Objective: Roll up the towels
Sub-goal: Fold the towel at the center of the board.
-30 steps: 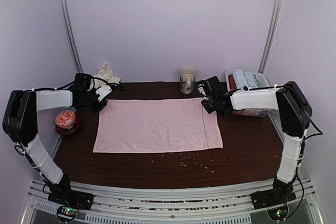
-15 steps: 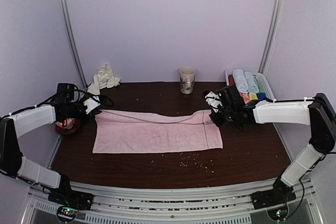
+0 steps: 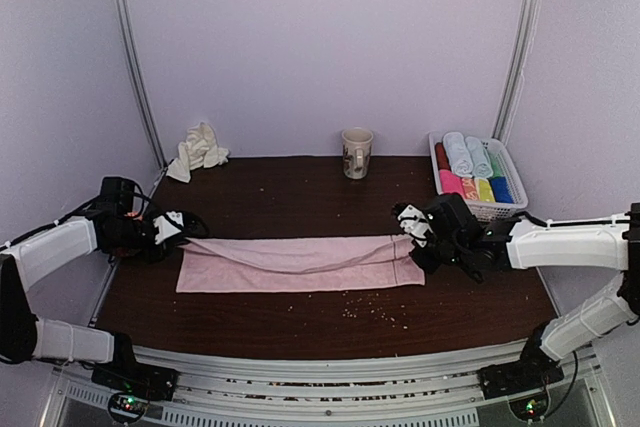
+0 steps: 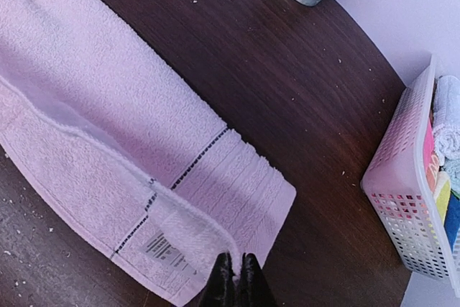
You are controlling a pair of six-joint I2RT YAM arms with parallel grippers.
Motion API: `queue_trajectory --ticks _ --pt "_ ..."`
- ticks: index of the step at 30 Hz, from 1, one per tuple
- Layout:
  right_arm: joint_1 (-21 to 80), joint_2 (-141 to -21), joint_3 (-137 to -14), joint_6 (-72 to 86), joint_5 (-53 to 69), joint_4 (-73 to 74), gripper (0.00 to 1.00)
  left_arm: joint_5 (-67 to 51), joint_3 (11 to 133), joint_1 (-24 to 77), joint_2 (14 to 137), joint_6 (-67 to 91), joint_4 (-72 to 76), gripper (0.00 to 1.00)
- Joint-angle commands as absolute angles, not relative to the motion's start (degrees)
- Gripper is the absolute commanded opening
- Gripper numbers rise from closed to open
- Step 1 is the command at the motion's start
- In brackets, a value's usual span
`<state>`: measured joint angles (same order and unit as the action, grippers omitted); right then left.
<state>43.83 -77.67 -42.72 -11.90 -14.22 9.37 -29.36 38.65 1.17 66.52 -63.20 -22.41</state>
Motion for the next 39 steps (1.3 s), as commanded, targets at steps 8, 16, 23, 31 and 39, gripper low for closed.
queue_trajectory --ticks 8,16,23,31,39 --pt "47.8 -79.4 -38.6 -13.9 -21.4 7.6 0.00 -30.1 34.6 0.7 63.6 -71.5 -29.3 0.00" --pt "48.4 -80.3 -37.5 -13.1 -24.4 7.6 0.00 -29.3 32.4 0.7 63.7 -73.3 -30.1 0.00" --pt "49.1 -81.5 -38.1 -13.3 -23.5 8.8 0.00 -27.4 31.7 0.7 65.3 -74.1 -30.1 0.01" --pt "50.3 -83.8 -38.7 -12.4 -20.9 10.7 0.19 -26.7 32.3 0.7 66.7 -73.5 -29.8 0.15" --pt "51.5 -82.1 -40.6 -9.8 -21.4 14.8 0.48 -22.7 32.3 0.7 65.5 -72.9 -29.3 0.32"
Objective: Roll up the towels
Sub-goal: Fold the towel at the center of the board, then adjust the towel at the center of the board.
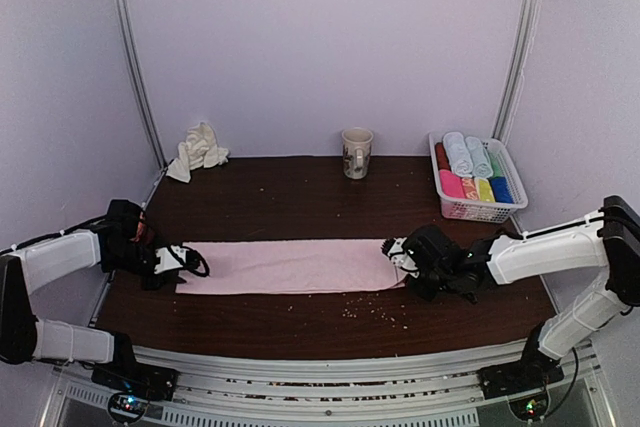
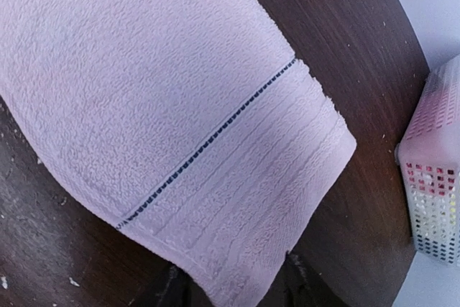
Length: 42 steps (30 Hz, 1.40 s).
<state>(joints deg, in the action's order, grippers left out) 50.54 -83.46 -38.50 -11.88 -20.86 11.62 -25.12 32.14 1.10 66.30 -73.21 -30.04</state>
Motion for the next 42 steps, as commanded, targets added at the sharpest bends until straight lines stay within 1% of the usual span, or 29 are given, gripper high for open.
queue_trajectory --ticks 1,3,4,5,6,7,9,10,11,12,13,14,15,18,21,23,30,36,42 --pt "51.8 -81.6 -41.0 -9.3 -21.5 16.1 0.52 -22.0 32.4 0.7 65.1 -72.8 -29.0 0.33" --pt "52.1 -80.4 -42.0 -8.1 -21.6 19.1 0.60 -20.8 32.5 0.7 64.4 -71.7 -28.0 0.37" --pt "52.2 -79.7 -42.4 -7.6 -21.8 20.8 0.64 -20.1 32.6 0.7 64.2 -71.1 -27.3 0.40" --pt "52.3 -78.7 -42.7 -7.1 -22.0 21.9 0.73 -19.6 32.8 0.6 64.0 -70.3 -26.5 0.43" --pt "52.3 -77.4 -42.7 -6.9 -22.0 21.9 0.92 -19.3 33.2 0.6 63.8 -69.3 -25.6 0.46" --pt "52.3 -76.2 -42.7 -6.5 -22.3 21.9 0.99 -18.9 33.7 0.6 63.9 -67.8 -24.6 0.51" --pt "52.4 -73.8 -43.3 -5.7 -23.5 22.0 1.00 -19.0 35.1 0.6 64.4 -64.3 -23.0 0.58" --pt "52.4 -72.6 -43.5 -5.3 -24.8 21.5 1.00 -19.5 36.1 0.5 65.1 -62.5 -22.6 0.65" --pt "52.3 -71.5 -43.6 -5.1 -26.5 20.5 1.00 -19.7 37.0 0.6 65.6 -60.2 -21.6 0.76" --pt "52.3 -70.5 -43.7 -4.8 -28.5 19.3 1.00 -19.7 37.9 0.6 66.1 -57.3 -20.2 0.78" --pt "52.2 -69.5 -43.8 -4.1 -31.1 18.2 1.00 -19.5 39.2 0.6 66.8 -54.6 -18.9 0.85" --pt "52.0 -69.1 -43.9 -3.2 -32.5 16.6 1.00 -19.3 39.9 0.6 67.3 -52.2 -17.2 0.95" --pt "51.7 -69.1 -44.1 -2.2 -33.4 15.1 1.00 -19.2 40.7 0.6 67.9 -49.9 -16.0 0.98" --pt "51.0 -71.7 -45.0 0.4 -36.0 12.1 1.00 -18.2 41.8 0.7 69.4 -44.4 -10.7 0.98" --pt "50.2 -77.2 -47.2 3.9 -43.7 11.2 1.00 -16.8 42.0 0.7 71.4 -41.0 -7.0 0.98" --pt "49.2 -81.4 -48.6 6.0 -45.6 11.1 1.00 -16.3 41.9 0.8 72.9 -40.1 -5.6 0.98" --pt "45.9 -92.9 -52.3 11.7 -47.1 7.9 1.00 -12.0 39.9 1.7 77.5 -39.5 1.3 0.97" --pt "42.3 -97.1 -53.7 15.0 -44.2 8.1 1.00 -9.7 38.6 2.7 81.9 -41.7 4.5 0.97" --pt "40.0 -100.1 -54.7 16.9 -43.7 8.5 1.00 -5.7 36.1 4.1 85.4 -43.3 9.0 0.97"
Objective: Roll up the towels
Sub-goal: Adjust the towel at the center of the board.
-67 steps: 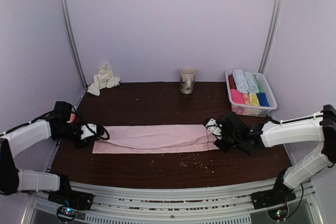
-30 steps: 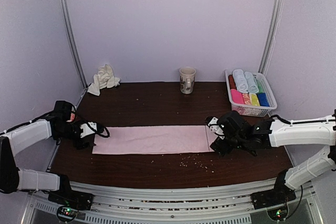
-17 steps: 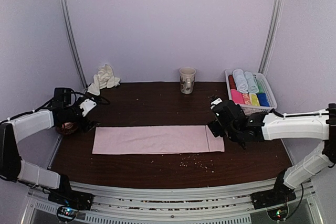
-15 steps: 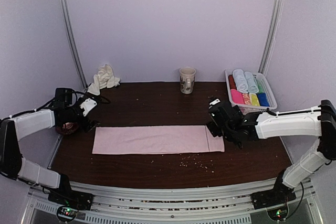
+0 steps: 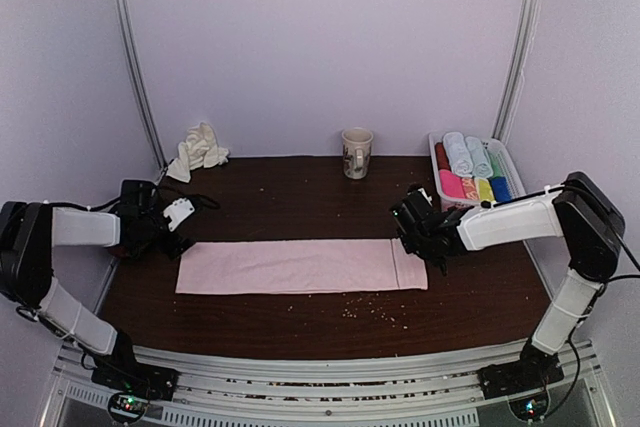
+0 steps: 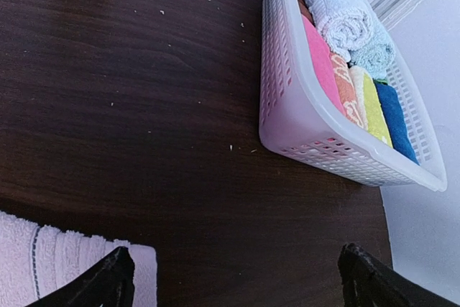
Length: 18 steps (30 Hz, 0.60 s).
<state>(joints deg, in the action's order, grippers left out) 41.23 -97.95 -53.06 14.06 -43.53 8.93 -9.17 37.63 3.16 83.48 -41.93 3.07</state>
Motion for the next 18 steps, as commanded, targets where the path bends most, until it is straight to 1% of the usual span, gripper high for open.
queue_trajectory --ticks 1,11,15,18 --pt "39.7 -100.7 -55.0 17.0 -43.5 8.6 1.00 -4.8 35.9 4.3 85.9 -43.4 9.6 0.98" --pt "38.8 -109.2 -58.8 18.8 -46.1 13.6 1.00 2.1 35.3 5.1 90.6 -43.6 12.3 0.97" --pt "38.8 -109.6 -59.9 19.4 -46.1 15.4 1.00 3.1 35.5 5.3 91.5 -43.4 12.2 0.97" --pt "38.7 -107.4 -59.9 19.4 -45.3 15.6 1.00 2.8 35.9 5.2 90.5 -42.9 11.3 0.98"
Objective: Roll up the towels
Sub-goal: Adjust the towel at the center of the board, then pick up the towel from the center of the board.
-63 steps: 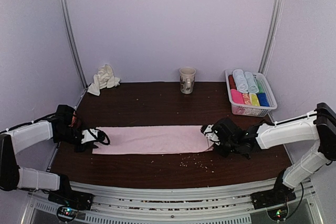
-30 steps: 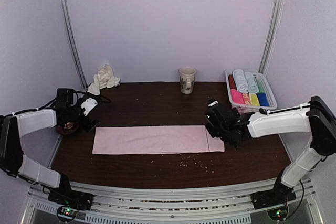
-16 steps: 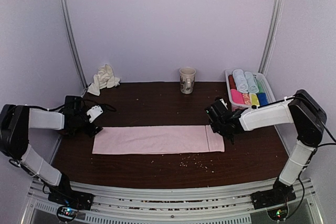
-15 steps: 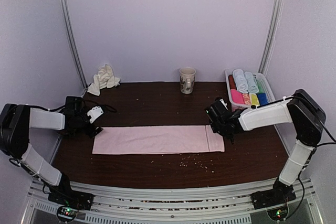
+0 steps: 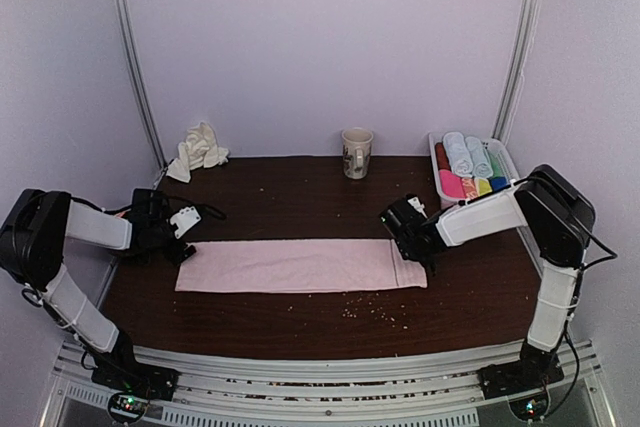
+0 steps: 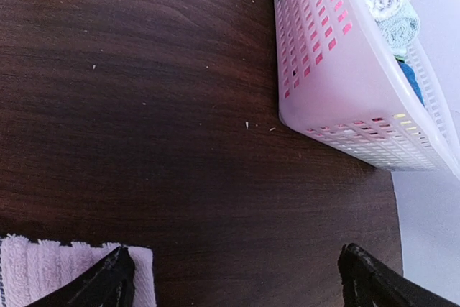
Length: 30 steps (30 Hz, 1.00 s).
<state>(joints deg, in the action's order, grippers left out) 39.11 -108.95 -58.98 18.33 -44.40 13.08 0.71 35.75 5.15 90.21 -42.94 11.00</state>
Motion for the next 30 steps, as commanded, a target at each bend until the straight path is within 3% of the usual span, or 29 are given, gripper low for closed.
queue_trajectory --ticks 1,10,15,20,30 --pt "38.7 -106.3 -59.8 19.3 -44.9 15.6 1.00 2.4 36.2 5.2 89.7 -42.4 10.6 0.98" --pt "38.8 -85.8 -52.7 22.4 -38.9 10.6 1.00 -3.4 44.7 5.2 79.2 -35.9 -2.3 0.98" --pt "38.5 -74.9 -45.9 25.5 -29.4 6.4 1.00 -7.0 46.0 5.2 72.1 -31.7 -7.4 0.98" --pt "38.4 -70.2 -42.5 29.9 -21.3 9.1 1.00 -13.4 41.5 5.1 64.6 -29.8 -10.6 0.98" --pt "38.4 -68.5 -33.2 36.8 -18.4 1.9 1.00 -6.1 26.8 3.7 49.3 -24.1 -2.9 0.98"
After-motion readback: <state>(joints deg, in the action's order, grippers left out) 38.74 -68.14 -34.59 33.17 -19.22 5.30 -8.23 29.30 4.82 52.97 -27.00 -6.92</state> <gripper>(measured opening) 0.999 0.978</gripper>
